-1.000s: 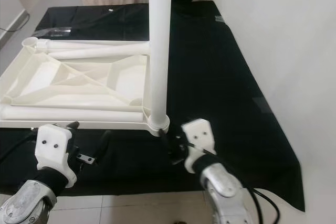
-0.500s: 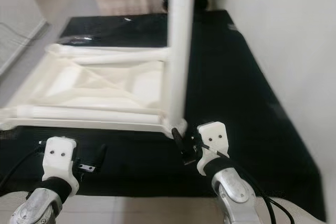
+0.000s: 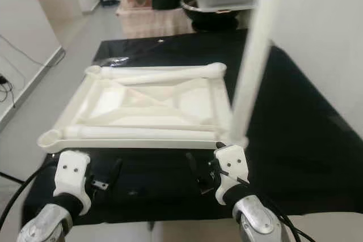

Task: Building children table

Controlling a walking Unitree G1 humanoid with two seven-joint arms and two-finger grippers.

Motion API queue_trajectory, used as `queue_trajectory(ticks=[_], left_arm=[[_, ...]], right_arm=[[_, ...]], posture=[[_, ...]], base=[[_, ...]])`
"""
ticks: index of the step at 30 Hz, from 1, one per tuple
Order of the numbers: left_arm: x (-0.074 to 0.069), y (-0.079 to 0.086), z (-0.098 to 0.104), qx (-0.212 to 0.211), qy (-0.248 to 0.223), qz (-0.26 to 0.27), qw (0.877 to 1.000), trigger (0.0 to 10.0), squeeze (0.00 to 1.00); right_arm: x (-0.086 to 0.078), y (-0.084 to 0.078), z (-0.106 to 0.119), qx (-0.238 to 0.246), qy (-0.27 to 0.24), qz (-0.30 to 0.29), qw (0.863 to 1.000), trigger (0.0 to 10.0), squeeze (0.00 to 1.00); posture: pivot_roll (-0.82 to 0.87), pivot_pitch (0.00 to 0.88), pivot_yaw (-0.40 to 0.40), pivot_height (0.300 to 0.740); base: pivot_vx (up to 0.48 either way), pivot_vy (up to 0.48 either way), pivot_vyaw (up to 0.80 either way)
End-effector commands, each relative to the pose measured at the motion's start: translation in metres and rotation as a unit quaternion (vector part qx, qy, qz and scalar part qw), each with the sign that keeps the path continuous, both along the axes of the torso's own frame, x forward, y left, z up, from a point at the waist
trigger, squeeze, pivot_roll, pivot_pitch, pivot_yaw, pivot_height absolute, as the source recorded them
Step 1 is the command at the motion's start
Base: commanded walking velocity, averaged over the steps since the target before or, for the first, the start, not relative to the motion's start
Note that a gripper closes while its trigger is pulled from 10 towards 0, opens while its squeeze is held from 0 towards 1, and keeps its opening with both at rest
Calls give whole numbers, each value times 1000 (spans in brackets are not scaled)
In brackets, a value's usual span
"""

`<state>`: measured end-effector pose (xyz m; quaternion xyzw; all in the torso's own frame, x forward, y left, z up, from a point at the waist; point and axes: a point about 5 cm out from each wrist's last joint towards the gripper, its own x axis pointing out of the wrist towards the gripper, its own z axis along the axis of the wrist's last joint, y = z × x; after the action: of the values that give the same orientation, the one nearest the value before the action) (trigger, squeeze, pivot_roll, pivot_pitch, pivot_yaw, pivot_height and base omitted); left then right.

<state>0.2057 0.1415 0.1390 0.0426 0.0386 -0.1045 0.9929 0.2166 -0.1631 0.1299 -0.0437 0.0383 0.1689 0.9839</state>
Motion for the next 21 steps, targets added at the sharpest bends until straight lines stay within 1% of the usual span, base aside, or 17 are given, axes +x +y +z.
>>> queue_trajectory(ticks=[1, 4, 7, 8, 13, 16, 17, 18, 19, 21], left_arm=[[-1, 4, -5, 16, 8, -1, 1000, 10000, 0], [1, 2, -5, 24, 2, -17, 1000, 10000, 0], [2, 2, -4, 25, 0, -18, 1000, 10000, 0], [4, 1, -3, 25, -4, -19, 999, 10000, 0], [7, 1, -2, 28, -12, -22, 999, 10000, 0], [9, 0, -1, 35, -17, -30, 999, 10000, 0], [8, -4, -1, 39, -20, -49, 998, 10000, 0], [8, -4, -1, 39, -20, -49, 998, 10000, 0], [8, -8, -1, 50, -22, -66, 996, 10000, 0], [11, -8, 0, 58, -29, -58, 996, 10000, 0]], right_arm=[[0, 6, 1, 3, -7, 16, 1000, 10000, 0], [6, 10, 5, 2, -16, 26, 1000, 10000, 0], [8, 11, 6, 4, -20, 26, 999, 10000, 0], [12, 15, 8, 6, -24, 28, 999, 10000, 0], [16, 18, 8, 7, -29, 31, 999, 10000, 0], [20, 21, 10, 5, -34, 40, 999, 10000, 0], [21, 22, 10, 6, -35, 42, 998, 10000, 0], [21, 22, 10, 6, -35, 42, 998, 10000, 0], [25, 22, 11, 7, -37, 41, 998, 10000, 0], [28, 23, 13, 8, -41, 35, 998, 10000, 0]], posture=[[9, 69, 19, 740], [15, 65, 19, 740], [15, 65, 19, 740], [18, 67, 18, 740], [21, 70, 19, 740], [23, 73, 22, 740], [24, 74, 21, 740], [24, 74, 21, 740], [24, 73, 21, 740], [24, 75, 22, 740]], base=[[0, 480, 0], [0, 480, 0], [0, 480, 0], [0, 480, 0], [0, 419, 0], [0, 0, 0], [0, 0, 0], [0, 0, 0], [0, 0, 0], [0, 0, 0]])
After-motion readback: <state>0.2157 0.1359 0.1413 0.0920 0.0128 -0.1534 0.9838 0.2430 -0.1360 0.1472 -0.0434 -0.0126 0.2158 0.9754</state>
